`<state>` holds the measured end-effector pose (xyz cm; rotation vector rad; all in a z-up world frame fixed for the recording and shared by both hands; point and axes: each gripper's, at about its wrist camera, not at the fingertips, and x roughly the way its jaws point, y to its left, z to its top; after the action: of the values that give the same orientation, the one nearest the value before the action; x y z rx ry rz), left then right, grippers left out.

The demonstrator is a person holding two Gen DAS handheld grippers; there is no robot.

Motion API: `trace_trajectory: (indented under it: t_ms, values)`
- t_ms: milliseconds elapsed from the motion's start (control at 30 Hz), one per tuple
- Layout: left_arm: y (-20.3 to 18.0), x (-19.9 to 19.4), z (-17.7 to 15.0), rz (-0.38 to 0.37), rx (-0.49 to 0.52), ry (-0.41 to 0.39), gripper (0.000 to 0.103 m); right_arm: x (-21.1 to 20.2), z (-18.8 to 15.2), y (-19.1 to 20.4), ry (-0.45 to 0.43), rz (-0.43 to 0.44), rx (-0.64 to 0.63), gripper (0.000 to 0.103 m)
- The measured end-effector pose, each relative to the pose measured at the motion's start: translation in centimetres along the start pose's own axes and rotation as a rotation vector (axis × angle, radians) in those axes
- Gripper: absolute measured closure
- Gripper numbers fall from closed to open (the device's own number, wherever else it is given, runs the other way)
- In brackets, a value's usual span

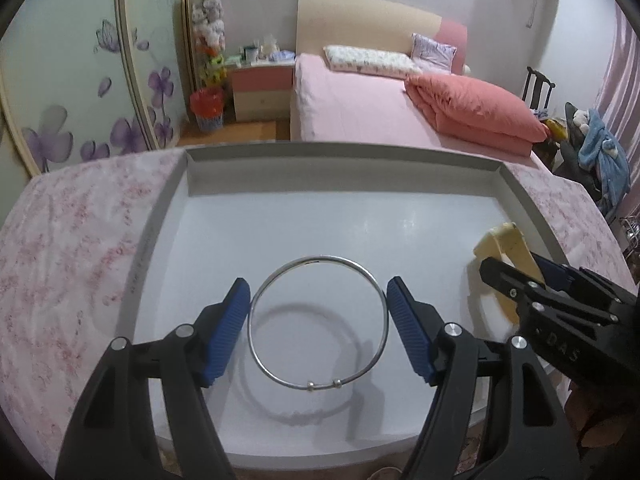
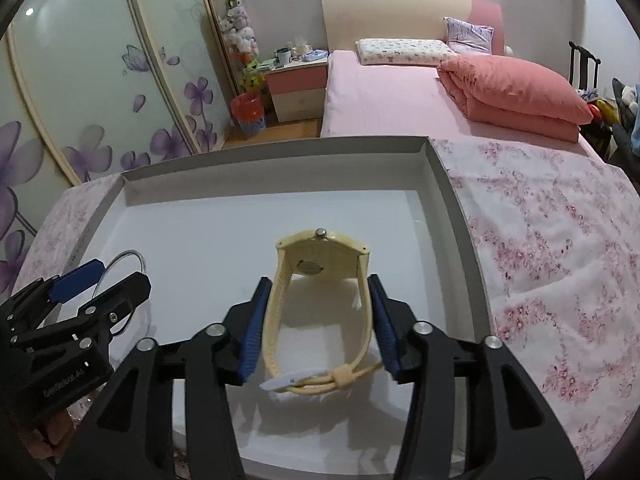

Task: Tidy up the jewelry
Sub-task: 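Carry bangle and watch into the grey tray and open both tools, then grasp the pearl bracelet with the left tool while the right tool grasps the red bead necklace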

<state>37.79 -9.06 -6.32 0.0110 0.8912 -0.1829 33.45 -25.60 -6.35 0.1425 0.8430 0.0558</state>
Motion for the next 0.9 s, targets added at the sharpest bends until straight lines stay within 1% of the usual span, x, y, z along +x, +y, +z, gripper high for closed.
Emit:
trace_trajectory:
  t_ms: [33,100,200,300,400,467,533,700,733,900]
  values:
    - [0.3,-0.1,-0.1,-0.007,-0.013,0.005,0.033,-0.4,0.0,-0.2,-0.012,-0.002,-0.001,0.04]
    - [1.2,-1.0,-0.2,-0.016,-0.04,-0.009,0.029,-1.8,-0.4,-0.6,-0.039,0.01,0.0,0.04]
    - [3.2,-3.7,-0.6,-0.011,-0.068,-0.065,0.028,-4.5,-0.8,-1.0,-0.095,0.025,0.012,0.04]
    - [5.5,-6.9,-1.8,0.019,-0.085,-0.119,0.028,-7.6,-2.0,-1.2,-0.154,0.049,0.022,0.039]
    - [7.6,-9.4,-3.9,0.066,-0.086,-0.132,0.028,-10.1,-3.2,-0.8,-0.194,0.066,0.007,0.038]
    - [8.5,-10.2,-5.1,0.085,-0.083,-0.122,0.028,-11.4,-4.1,-0.6,-0.21,0.07,-0.008,0.036]
    - [9.4,-10.8,-6.9,0.093,-0.073,-0.102,0.028,-12.5,-5.6,0.0,-0.222,0.074,-0.027,0.035]
    - [9.2,-9.9,-9.8,0.09,-0.03,-0.025,0.029,-13.8,-8.2,0.9,-0.226,0.095,-0.036,0.035]
    - [9.0,-9.6,-10.1,0.09,-0.024,-0.01,0.034,-14.0,-8.7,1.1,-0.224,0.101,-0.036,0.035]
    - [7.8,-8.4,-10.7,0.073,-0.001,0.043,0.049,-15.0,-10.1,1.7,-0.234,0.085,-0.062,0.033]
